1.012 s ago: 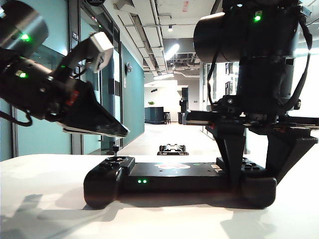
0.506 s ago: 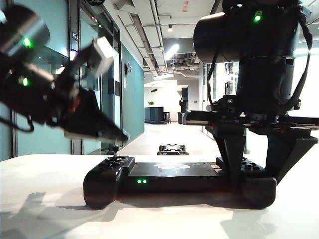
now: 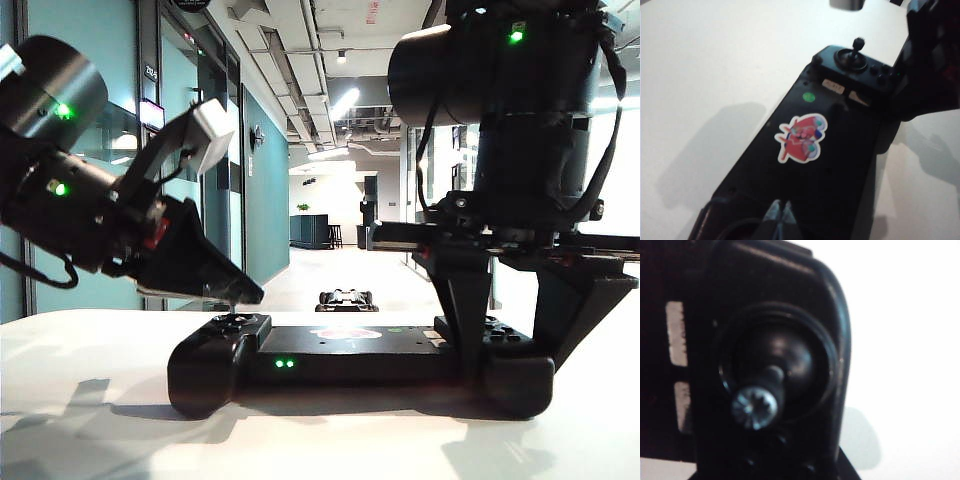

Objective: Push the left joystick on the remote control sitting on the white table forward to make the robot dog walk in a straight line until it approaches the door.

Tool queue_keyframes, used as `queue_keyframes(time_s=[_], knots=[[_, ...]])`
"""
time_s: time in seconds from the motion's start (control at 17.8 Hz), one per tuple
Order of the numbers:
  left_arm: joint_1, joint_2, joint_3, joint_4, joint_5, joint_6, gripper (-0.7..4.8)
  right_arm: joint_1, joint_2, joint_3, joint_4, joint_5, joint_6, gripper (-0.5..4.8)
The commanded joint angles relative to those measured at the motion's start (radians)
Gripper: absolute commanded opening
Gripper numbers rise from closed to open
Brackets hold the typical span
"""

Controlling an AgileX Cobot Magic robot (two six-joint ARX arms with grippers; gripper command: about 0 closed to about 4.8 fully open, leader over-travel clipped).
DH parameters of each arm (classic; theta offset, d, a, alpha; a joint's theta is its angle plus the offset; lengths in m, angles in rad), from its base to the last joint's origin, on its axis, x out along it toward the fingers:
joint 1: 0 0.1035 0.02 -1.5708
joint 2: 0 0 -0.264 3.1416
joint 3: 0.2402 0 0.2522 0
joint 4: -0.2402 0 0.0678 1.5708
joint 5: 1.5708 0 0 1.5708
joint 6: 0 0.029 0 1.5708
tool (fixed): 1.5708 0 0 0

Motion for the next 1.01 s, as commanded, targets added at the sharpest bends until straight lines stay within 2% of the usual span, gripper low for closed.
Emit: queue_keyframes(time_s=[0.06,1.01], knots=[[0.000,0.007,0.002,0.014,-0.009,0.004,-0.06,-0.001,0.001,-0.006,-0.046,-0.002,0.008,1.97],[0.001,0.030,0.002,0.095,-0.066,-0.014,-0.06,0.000,0.001,-0.006,-0.045,-0.004,0.007,1.97]])
